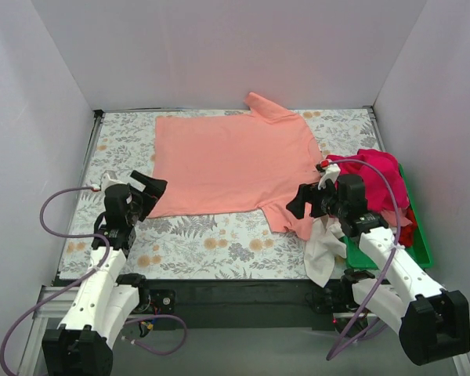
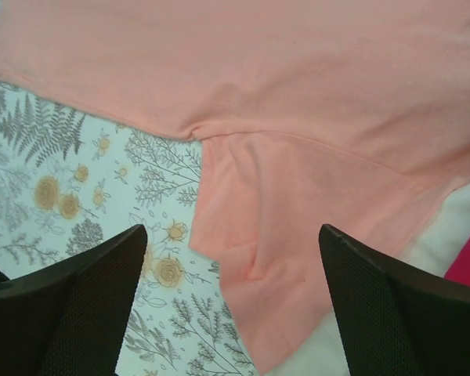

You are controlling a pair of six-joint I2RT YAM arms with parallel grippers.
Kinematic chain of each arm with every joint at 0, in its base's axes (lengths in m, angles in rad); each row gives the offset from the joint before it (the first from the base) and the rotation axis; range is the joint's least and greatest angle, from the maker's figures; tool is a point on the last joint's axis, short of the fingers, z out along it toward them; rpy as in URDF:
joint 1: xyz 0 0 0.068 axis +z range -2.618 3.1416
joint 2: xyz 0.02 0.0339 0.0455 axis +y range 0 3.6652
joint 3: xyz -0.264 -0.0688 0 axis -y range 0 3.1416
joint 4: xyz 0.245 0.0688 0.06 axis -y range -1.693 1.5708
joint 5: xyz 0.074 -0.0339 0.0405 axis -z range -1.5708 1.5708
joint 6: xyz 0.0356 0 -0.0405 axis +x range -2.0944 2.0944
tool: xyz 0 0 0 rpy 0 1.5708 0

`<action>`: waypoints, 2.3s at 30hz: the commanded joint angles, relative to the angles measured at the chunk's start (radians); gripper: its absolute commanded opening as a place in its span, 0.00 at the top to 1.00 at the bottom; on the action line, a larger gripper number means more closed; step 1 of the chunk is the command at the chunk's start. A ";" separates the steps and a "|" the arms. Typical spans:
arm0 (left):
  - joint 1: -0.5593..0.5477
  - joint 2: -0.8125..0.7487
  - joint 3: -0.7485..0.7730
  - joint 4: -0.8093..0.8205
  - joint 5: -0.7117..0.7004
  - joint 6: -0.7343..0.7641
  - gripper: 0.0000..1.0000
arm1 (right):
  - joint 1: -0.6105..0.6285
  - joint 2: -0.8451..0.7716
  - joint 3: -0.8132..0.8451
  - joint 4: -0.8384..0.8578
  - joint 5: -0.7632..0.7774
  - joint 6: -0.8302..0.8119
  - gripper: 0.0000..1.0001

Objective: Fold and stack the t-shirts
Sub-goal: Flatten the tshirt out, then fold the tshirt

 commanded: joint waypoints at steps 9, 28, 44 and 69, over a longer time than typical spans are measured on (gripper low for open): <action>0.000 0.310 0.110 -0.203 -0.102 -0.141 0.05 | -0.003 -0.022 0.083 0.026 0.037 0.061 0.02; 0.031 0.528 0.078 -0.148 -0.254 -0.167 0.41 | -0.001 -0.004 0.066 0.023 0.080 0.065 0.02; 0.147 0.519 0.126 -0.134 -0.415 -0.173 1.00 | 0.031 -0.062 0.013 0.017 0.111 0.091 0.14; 0.307 0.488 0.089 -0.102 -0.372 -0.125 1.00 | 0.750 0.277 0.086 -0.163 0.415 -0.001 0.28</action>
